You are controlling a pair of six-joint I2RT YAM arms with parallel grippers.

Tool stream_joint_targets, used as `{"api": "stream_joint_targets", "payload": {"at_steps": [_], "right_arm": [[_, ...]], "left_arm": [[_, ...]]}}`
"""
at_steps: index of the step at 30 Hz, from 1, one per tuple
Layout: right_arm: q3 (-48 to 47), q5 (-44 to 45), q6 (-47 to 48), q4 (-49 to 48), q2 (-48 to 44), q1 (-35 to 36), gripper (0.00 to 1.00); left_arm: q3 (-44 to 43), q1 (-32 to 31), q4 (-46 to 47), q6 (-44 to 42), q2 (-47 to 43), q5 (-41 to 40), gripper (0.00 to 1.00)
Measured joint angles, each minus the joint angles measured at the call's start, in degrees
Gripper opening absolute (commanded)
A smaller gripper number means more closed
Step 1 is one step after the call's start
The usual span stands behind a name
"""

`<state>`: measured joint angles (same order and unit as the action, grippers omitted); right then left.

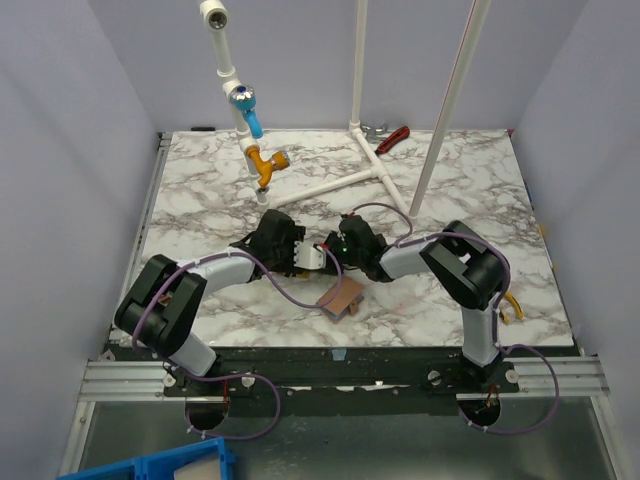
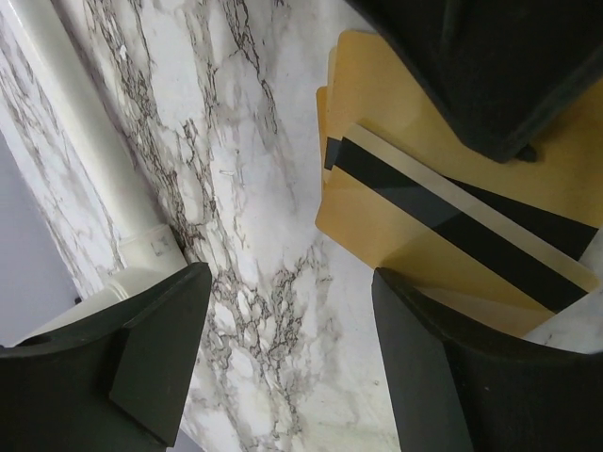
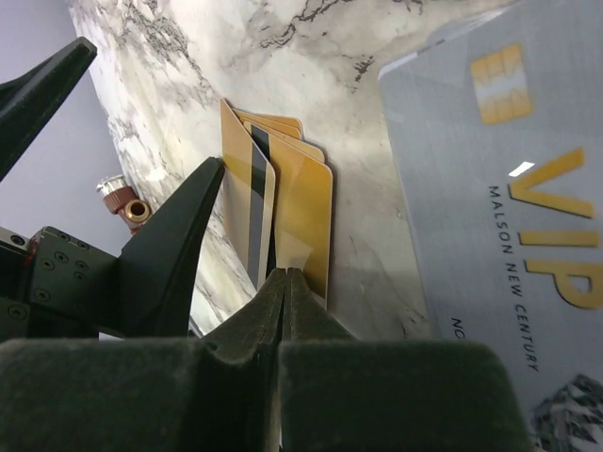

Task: Put the credit cards into the card holder
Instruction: Pick up the credit card from the center of the board.

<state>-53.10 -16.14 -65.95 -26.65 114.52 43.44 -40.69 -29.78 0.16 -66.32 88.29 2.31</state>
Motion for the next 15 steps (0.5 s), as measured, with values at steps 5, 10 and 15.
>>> {"api": "stream_joint_targets", "payload": {"at_steps": [5, 10, 15], "right_arm": [[0.7, 0.3, 0.0, 0.2, -0.6, -0.2, 0.01], [0.7, 0.2, 0.0, 0.2, -0.6, -0.4, 0.01], [0.8, 0.2, 0.0, 0.2, -0.7, -0.7, 0.16]], "left_arm": [[-0.5, -0.1, -0.8, 0.5, 0.1, -0.4, 0.71], [-2.6, 0.0, -4.4, 2.8, -1.3, 0.0, 0.71], [-3.7, 0.2, -4.6, 3.1, -1.4, -0.4, 0.71]]}}
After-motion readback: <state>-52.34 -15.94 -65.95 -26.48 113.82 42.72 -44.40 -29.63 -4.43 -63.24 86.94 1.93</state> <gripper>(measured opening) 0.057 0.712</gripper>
